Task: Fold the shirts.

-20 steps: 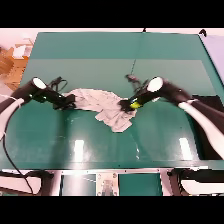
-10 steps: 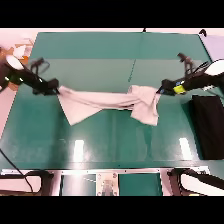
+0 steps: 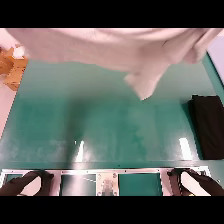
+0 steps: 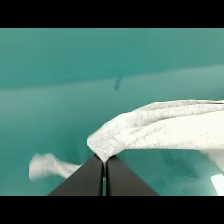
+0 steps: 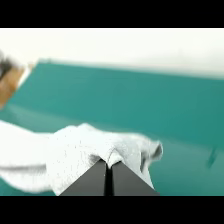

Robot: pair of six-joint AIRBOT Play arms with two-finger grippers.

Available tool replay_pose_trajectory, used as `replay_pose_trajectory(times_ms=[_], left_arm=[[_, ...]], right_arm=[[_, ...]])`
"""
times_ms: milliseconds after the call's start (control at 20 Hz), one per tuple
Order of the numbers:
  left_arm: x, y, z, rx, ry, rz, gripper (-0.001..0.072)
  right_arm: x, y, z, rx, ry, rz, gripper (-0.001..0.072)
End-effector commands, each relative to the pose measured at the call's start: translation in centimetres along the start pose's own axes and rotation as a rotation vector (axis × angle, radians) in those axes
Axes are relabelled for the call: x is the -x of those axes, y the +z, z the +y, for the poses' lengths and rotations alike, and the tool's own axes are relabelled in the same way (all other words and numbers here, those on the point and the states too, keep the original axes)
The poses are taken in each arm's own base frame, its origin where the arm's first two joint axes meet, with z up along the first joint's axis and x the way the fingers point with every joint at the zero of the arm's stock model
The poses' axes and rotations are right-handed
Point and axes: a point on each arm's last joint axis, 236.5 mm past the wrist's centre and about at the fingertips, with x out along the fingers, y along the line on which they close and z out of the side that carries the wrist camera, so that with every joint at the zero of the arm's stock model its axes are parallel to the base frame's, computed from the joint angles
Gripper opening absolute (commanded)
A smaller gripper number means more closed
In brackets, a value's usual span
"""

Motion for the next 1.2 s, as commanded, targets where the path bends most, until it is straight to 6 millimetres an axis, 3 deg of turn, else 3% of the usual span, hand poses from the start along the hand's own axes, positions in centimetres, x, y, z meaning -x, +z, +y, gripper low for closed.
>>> replay_pose_trajectory(times_ms=[0,100,200,300,400,500,650,750,850,950,1050,1150], left_arm=[[6.6,2.0,-2.9,-0.069,0.003,-0.127,0.0018],[6.7,1.2,-3.0,-0.070,0.000,-0.096,0.0018],[5.3,0.2,-2.5,-0.058,-0.005,-0.037,0.0018],[2.3,-1.3,-1.3,-0.031,-0.013,0.057,0.0018],[-2.6,-4.4,0.2,0.023,-0.045,0.193,0.0018],[-9.0,-9.7,1.5,0.101,-0.116,0.355,0.0018],[-18.3,-20.3,3.8,0.248,-0.184,0.542,0.0019],[-22.9,-27.4,5.7,0.334,-0.169,0.648,0.0019],[-26.2,-32.2,7.0,0.410,-0.158,0.727,0.0019],[-29.2,-33.4,7.9,0.464,-0.152,0.710,0.0019],[-31.7,-31.9,9.5,0.457,-0.124,0.633,0.0019],[-32.9,-29.7,10.6,0.434,-0.104,0.568,0.0025]], right_arm=[[6.2,5.8,2.7,0.117,-0.058,-0.214,0.0010],[5.8,6.1,2.3,0.110,-0.062,-0.222,0.0010],[3.9,5.7,0.7,0.079,-0.062,-0.187,0.0011],[1.0,4.3,-1.7,0.022,-0.060,-0.124,0.0011],[-3.2,0.9,-4.5,-0.057,-0.048,-0.010,0.0011],[-8.5,-4.7,-7.3,-0.162,-0.024,0.142,0.0012],[-16.9,-16.4,-11.4,-0.340,-0.022,0.366,0.0012],[-21.6,-25.3,-13.5,-0.429,-0.037,0.509,0.0012],[-25.0,-32.9,-14.8,-0.516,-0.048,0.636,0.0013],[-27.2,-37.1,-15.8,-0.594,-0.047,0.690,0.0013],[-28.7,-37.6,-16.6,-0.629,-0.044,0.677,0.0032],[-28.7,-35.7,-17.6,-0.616,-0.047,0.644,0.0285]])
